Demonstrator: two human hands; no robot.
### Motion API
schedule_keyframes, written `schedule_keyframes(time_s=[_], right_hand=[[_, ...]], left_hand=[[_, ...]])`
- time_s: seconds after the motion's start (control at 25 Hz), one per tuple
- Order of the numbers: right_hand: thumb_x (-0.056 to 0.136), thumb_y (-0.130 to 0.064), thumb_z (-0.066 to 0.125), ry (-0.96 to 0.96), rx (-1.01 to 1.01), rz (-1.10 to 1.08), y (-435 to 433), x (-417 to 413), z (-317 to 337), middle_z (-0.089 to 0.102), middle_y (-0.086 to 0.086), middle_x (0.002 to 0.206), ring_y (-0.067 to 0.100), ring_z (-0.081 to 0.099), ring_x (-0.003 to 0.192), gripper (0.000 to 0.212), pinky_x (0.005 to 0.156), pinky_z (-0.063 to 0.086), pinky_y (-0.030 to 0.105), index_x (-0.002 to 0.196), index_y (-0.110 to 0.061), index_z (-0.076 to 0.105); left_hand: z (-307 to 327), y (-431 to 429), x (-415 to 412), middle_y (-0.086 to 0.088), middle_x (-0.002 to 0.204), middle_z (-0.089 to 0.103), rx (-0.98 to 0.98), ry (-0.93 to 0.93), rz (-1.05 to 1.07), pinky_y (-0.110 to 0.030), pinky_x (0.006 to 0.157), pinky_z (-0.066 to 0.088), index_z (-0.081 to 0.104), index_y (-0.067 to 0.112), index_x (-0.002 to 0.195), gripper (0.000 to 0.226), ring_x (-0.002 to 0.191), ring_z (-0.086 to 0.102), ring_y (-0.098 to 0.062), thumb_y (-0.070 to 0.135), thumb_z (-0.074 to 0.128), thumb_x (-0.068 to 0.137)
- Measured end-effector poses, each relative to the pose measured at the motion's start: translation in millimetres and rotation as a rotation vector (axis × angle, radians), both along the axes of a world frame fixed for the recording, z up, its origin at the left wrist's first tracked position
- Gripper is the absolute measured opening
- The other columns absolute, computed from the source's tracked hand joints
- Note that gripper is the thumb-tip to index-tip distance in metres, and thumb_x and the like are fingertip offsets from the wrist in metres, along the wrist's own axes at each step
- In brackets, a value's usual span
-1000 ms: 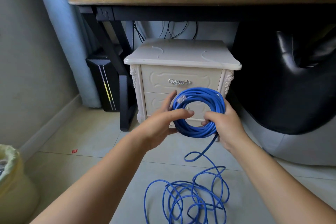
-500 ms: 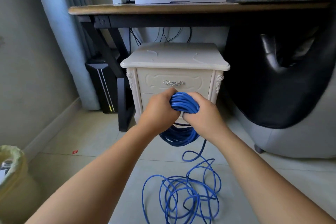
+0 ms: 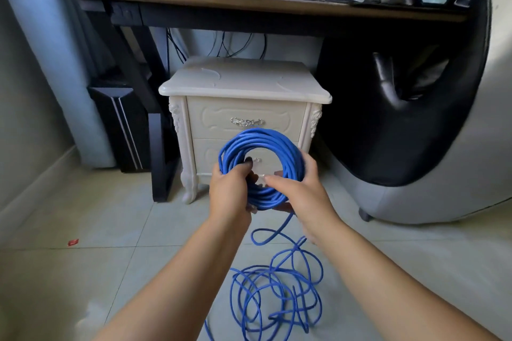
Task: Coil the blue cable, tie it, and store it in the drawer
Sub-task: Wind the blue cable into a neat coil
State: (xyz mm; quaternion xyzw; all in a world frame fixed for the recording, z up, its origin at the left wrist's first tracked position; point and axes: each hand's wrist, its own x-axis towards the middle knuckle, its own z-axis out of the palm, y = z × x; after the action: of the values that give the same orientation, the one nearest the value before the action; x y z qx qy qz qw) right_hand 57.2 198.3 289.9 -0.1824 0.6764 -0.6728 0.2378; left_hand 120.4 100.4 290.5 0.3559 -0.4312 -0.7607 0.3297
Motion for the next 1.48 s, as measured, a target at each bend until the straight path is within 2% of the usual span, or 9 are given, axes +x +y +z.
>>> schedule_keyframes(time_s=[0.12, 0.32, 0.52, 0.72, 0.88, 1.0, 1.2, 1.36, 1.48], right_hand=[[0.064, -0.013, 0.072, -0.094, -0.029, -0.087, -8.9, -12.3, -15.6, 0.064, 0.012, 0.112, 0.028, 0.068, 0.096, 0.052, 0.084, 0.058, 0.045, 0.108, -0.037, 0.056], [0.064, 0.010, 0.058, 0.029, -0.015, -0.064, -8.6, -44.5, -10.0, 0.051, -0.002, 0.075, 0.021, 0.049, 0.072, 0.043, 0.067, 0.045, 0.041, 0.092, -0.023, 0.060], [0.067, 0.004, 0.063, 0.385, 0.187, 0.166, -3.0, -64.1, 0.2, 0.066, -0.010, 0.087, 0.016, 0.063, 0.078, 0.052, 0.071, 0.053, 0.034, 0.103, -0.034, 0.061], [0.068, 0.003, 0.063, 0.610, 0.235, 0.292, -8.3, -67.5, -1.2, 0.064, -0.006, 0.101, 0.015, 0.062, 0.089, 0.056, 0.077, 0.051, 0.030, 0.102, -0.040, 0.056], [0.070, 0.003, 0.064, 0.688, 0.180, 0.307, -7.1, -65.4, -0.6, 0.061, -0.012, 0.104, 0.010, 0.059, 0.095, 0.054, 0.081, 0.048, 0.025, 0.108, -0.036, 0.059], [0.070, 0.000, 0.066, 0.657, 0.121, 0.296, -11.0, -60.5, 2.6, 0.065, -0.013, 0.108, 0.008, 0.061, 0.101, 0.055, 0.086, 0.048, 0.021, 0.110, -0.037, 0.060], [0.071, -0.040, 0.077, 0.168, 0.057, 0.347, -11.6, -75.0, 3.4, 0.072, -0.012, 0.106, 0.008, 0.069, 0.096, 0.049, 0.087, 0.052, 0.029, 0.118, -0.039, 0.063], [0.071, -0.080, 0.049, -0.218, -0.135, 0.424, -15.5, -72.7, -5.8, 0.066, -0.003, 0.127, 0.022, 0.067, 0.111, 0.083, 0.093, 0.053, 0.045, 0.139, -0.034, 0.051], [0.053, -0.079, 0.072, -0.242, -0.218, 0.416, -22.3, -67.9, -17.2, 0.059, -0.007, 0.137, 0.024, 0.063, 0.120, 0.105, 0.101, 0.048, 0.047, 0.144, -0.041, 0.037]], left_hand=[[-12.3, 3.3, -2.5, -0.008, 0.074, 0.060, 0.029, -0.029, -0.082, -0.022, 0.038, 0.035, 0.057, 0.015, 0.100, 0.009, 0.054, 0.058, -0.017, 0.015, 0.061, 0.091], [-18.6, -9.7, -2.0, -0.009, 0.099, 0.071, -0.147, -0.176, -0.315, -0.037, 0.082, 0.056, 0.061, 0.014, 0.116, 0.035, 0.085, 0.069, -0.017, 0.023, 0.072, 0.084], [-4.3, -12.7, 3.4, 0.015, 0.127, 0.055, -0.729, -0.255, -0.311, -0.002, 0.078, 0.043, 0.042, 0.037, 0.141, 0.076, 0.099, 0.056, 0.015, 0.014, 0.079, 0.079], [5.6, -12.1, -4.1, 0.014, 0.129, 0.046, -1.148, -0.504, -0.485, -0.009, 0.088, 0.038, 0.028, 0.040, 0.148, 0.090, 0.110, 0.050, 0.001, 0.025, 0.079, 0.075], [6.2, -12.9, -12.8, 0.010, 0.093, 0.061, -1.239, -0.599, -0.318, -0.026, 0.068, 0.046, 0.051, 0.027, 0.109, 0.036, 0.082, 0.058, -0.012, 0.021, 0.067, 0.078], [-4.7, -14.1, -15.5, 0.007, 0.066, 0.054, -1.085, -0.502, -0.166, -0.018, 0.050, 0.035, 0.045, 0.020, 0.079, 0.021, 0.057, 0.049, -0.006, 0.007, 0.061, 0.078], [-9.7, -25.7, -26.4, 0.007, 0.067, 0.058, -0.504, -0.199, -0.124, -0.028, 0.063, 0.048, 0.061, 0.015, 0.091, 0.013, 0.059, 0.052, -0.011, 0.005, 0.065, 0.083], [-19.2, -40.8, -31.3, 0.009, 0.052, 0.047, -0.103, -0.074, -0.011, -0.038, 0.072, 0.046, 0.062, 0.015, 0.088, 0.012, 0.059, 0.044, -0.015, 0.004, 0.063, 0.085], [-22.6, -38.0, -35.4, 0.003, 0.055, 0.043, 0.088, -0.060, 0.052, -0.040, 0.074, 0.045, 0.059, 0.015, 0.086, 0.009, 0.056, 0.044, -0.015, 0.007, 0.063, 0.086]])
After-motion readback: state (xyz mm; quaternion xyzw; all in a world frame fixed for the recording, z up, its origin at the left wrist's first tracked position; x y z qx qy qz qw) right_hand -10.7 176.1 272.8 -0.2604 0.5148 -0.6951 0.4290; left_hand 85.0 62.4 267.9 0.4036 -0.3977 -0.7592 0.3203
